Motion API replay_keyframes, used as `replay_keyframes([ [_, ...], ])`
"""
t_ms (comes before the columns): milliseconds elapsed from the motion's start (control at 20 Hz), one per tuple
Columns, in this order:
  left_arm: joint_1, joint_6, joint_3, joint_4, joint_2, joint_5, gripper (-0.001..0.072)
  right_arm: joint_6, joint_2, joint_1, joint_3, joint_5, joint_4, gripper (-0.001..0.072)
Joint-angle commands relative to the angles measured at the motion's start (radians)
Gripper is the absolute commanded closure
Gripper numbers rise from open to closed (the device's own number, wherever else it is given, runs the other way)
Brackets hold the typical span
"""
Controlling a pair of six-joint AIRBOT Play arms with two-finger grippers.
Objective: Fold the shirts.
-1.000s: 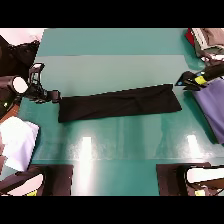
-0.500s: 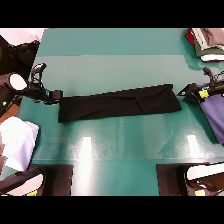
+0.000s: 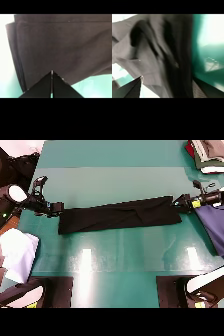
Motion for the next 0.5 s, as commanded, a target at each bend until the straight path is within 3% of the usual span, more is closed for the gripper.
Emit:
replay_keyframes([
  [0, 0.001, 0.0, 0.001, -0.022, 0.0, -0.004, 0.0685, -0.01, -0.043, 0.062, 0.013, 0.008, -0.004, 0.0014],
  [50, 0.001, 0.001, 0.001, -0.032, 0.0, -0.004, 0.0685, -0.013, -0.047, 0.081, 0.014, 0.008, -0.003, 0.0024],
  [200, -0.039, 0.001, 0.001, -0.033, 0.0, 0.02, 0.0686, -0.063, -0.045, 0.128, 0.014, 0.037, -0.003, 0.0381],
  [300, -0.097, -0.011, 0.002, -0.043, -0.001, 0.095, 0.0686, -0.086, -0.041, 0.14, 0.014, 0.061, -0.003, 0.0686],
  [450, -0.208, -0.01, 0.007, -0.113, -0.006, 0.196, 0.0688, -0.085, 0.019, 0.139, 0.014, 0.059, 0.005, 0.0688],
])
